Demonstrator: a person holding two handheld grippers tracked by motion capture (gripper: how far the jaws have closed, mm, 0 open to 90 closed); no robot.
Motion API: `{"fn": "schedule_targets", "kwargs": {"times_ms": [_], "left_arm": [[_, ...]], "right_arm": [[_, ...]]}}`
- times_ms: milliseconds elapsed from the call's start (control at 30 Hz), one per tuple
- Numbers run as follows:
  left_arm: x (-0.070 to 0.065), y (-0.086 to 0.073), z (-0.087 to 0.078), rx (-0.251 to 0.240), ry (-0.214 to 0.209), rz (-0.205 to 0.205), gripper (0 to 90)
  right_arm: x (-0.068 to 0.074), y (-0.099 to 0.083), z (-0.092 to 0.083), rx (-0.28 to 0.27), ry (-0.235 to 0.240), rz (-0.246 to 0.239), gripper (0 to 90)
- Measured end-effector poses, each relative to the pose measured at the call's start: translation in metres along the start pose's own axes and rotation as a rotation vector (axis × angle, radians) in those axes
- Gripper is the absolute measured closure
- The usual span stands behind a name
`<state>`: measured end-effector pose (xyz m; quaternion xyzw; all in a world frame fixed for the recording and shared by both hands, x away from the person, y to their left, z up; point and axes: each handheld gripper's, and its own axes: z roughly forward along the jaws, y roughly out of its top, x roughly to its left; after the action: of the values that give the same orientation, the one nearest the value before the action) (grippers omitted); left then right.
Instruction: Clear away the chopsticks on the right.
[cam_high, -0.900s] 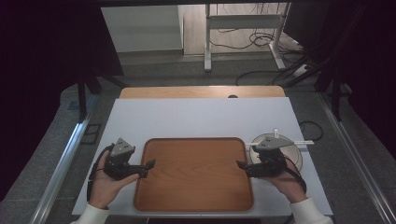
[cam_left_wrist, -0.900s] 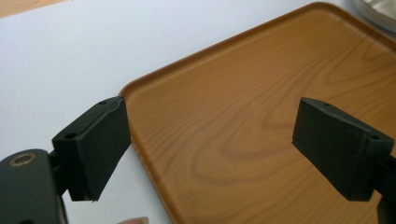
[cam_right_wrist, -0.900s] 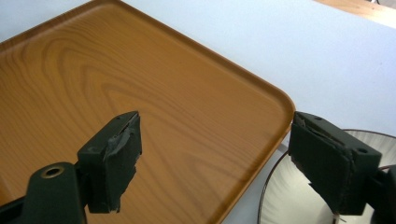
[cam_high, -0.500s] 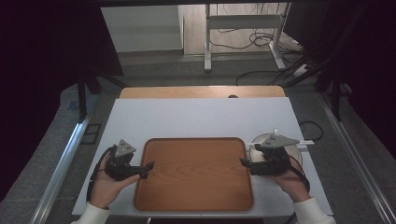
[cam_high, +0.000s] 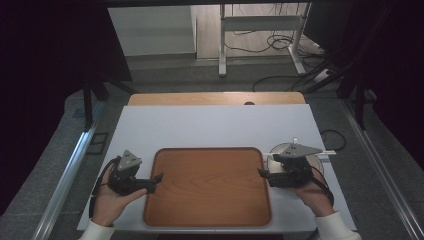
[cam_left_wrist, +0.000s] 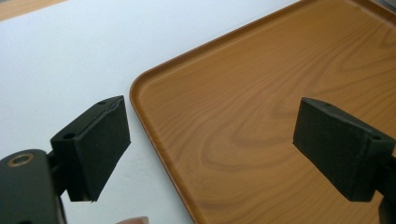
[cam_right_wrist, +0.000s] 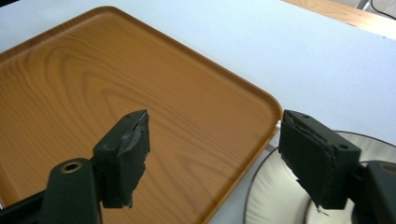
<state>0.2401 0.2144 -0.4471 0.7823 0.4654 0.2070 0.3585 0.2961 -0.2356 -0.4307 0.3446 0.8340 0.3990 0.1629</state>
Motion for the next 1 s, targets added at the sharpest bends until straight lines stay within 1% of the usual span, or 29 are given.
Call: {"fn": "schedule_targets", "kwargs": {"times_ms": [233,300,333,500,633,767,800,833,900,933,967,1000], "left_arm": [[-0.001,0.001,0.003,0.013,0.001,0.008,10.3],[-0.001,0.001,0.004,0.018,0.007,0.011,10.3],[-0.001,0.001,0.003,0.019,0.009,0.011,10.3],[-0.001,0.002,0.004,0.013,0.012,0.010,10.2],[-0.003,0.003,0.005,0.029,0.021,0.033,10.3],[-0.005,0.004,0.005,0.038,0.025,0.046,10.3],[-0.005,0.004,0.006,0.041,0.025,0.047,10.3],[-0.005,0.004,0.006,0.041,0.025,0.047,10.3],[-0.004,0.003,0.006,0.043,0.027,0.046,10.3],[-0.004,0.003,0.007,0.041,0.027,0.041,10.3],[-0.004,0.003,0.007,0.042,0.027,0.041,10.3],[-0.004,0.003,0.007,0.042,0.027,0.041,10.3]], "right_arm": [[-0.008,0.000,-0.006,-0.006,-0.007,0.015,29.1],[-0.010,0.001,-0.010,-0.008,-0.009,0.015,30.0],[-0.012,0.002,-0.014,-0.013,-0.016,0.014,31.1],[-0.017,0.004,-0.022,-0.021,-0.022,0.019,33.4],[-0.026,0.004,-0.029,-0.026,-0.026,0.019,37.0],[-0.037,0.003,-0.035,-0.029,-0.044,0.038,40.5],[-0.041,0.002,-0.037,-0.022,-0.053,0.040,42.4],[-0.041,0.002,-0.037,-0.022,-0.053,0.040,42.4],[-0.047,0.001,-0.039,-0.014,-0.061,0.044,45.1],[-0.050,0.001,-0.041,-0.002,-0.073,0.053,47.5],[-0.054,0.000,-0.044,0.017,-0.095,0.053,51.8],[-0.054,0.000,-0.044,0.017,-0.095,0.053,51.8]]}}
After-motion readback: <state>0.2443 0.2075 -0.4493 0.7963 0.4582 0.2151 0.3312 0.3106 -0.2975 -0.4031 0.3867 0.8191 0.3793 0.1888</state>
